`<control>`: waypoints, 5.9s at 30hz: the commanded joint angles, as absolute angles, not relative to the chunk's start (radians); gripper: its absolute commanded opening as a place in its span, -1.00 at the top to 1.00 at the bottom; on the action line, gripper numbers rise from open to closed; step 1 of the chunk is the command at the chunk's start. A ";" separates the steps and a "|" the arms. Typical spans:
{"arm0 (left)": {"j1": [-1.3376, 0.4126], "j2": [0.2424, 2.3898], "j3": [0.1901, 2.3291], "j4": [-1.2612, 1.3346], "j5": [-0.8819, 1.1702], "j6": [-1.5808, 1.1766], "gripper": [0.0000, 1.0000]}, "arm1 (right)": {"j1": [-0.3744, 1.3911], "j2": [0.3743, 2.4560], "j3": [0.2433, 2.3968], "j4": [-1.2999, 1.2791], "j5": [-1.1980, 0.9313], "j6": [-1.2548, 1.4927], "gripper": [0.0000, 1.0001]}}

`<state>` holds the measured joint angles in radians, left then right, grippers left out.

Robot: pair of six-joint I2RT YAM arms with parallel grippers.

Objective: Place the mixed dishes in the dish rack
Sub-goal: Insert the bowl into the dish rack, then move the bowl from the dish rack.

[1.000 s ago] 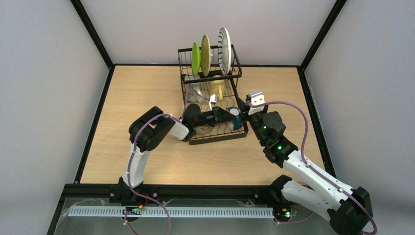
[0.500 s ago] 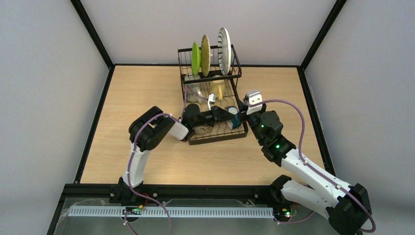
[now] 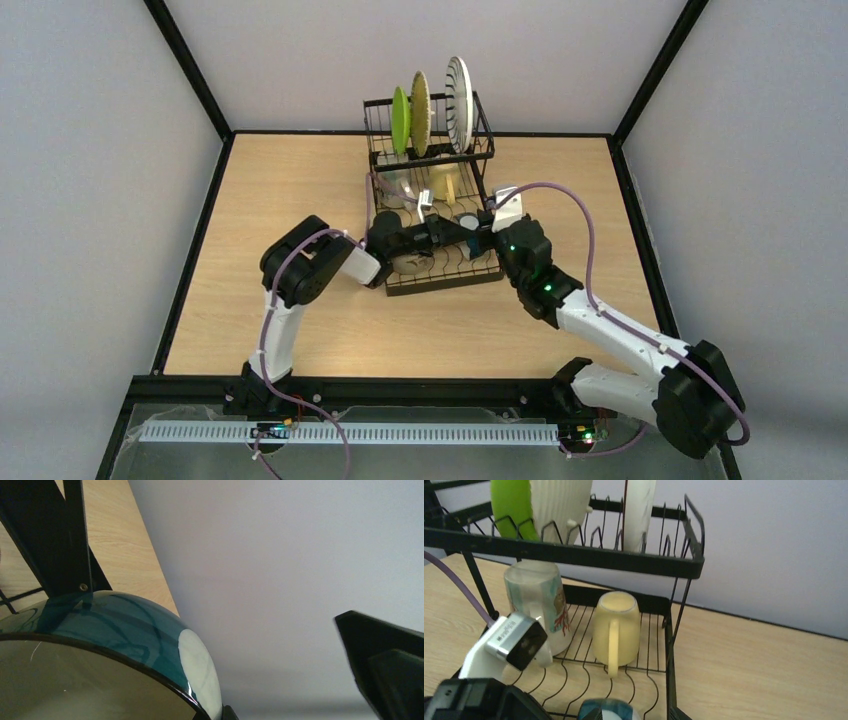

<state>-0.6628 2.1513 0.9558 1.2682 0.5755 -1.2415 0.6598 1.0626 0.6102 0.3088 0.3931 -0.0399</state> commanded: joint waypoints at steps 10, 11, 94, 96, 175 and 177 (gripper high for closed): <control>-0.626 2.157 0.929 1.195 0.597 -1.145 0.97 | 0.625 1.161 0.612 0.360 0.456 0.099 -0.53; -0.627 2.159 0.930 1.187 0.605 -1.139 0.97 | 0.624 1.166 0.612 0.362 0.460 0.099 -0.53; -0.700 1.808 0.825 0.709 0.341 -0.938 -0.73 | 0.561 1.334 0.690 0.352 0.413 0.164 -0.59; -0.701 1.791 0.825 0.683 0.334 -0.925 -0.73 | 0.560 1.331 0.689 0.351 0.410 0.167 -0.59; -0.847 1.550 1.239 -0.637 -0.528 -0.730 -0.70 | 0.682 1.392 0.838 0.098 -0.025 0.175 -0.64; -0.847 1.549 1.242 -0.648 -0.540 -0.740 -0.70 | 0.693 1.410 0.843 0.095 -0.041 0.181 -0.64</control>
<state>-0.8478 1.5677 1.2312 -0.6014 -0.4755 -0.7116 0.6704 1.3731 0.8402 0.1307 0.0055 0.1619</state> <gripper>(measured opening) 0.849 0.823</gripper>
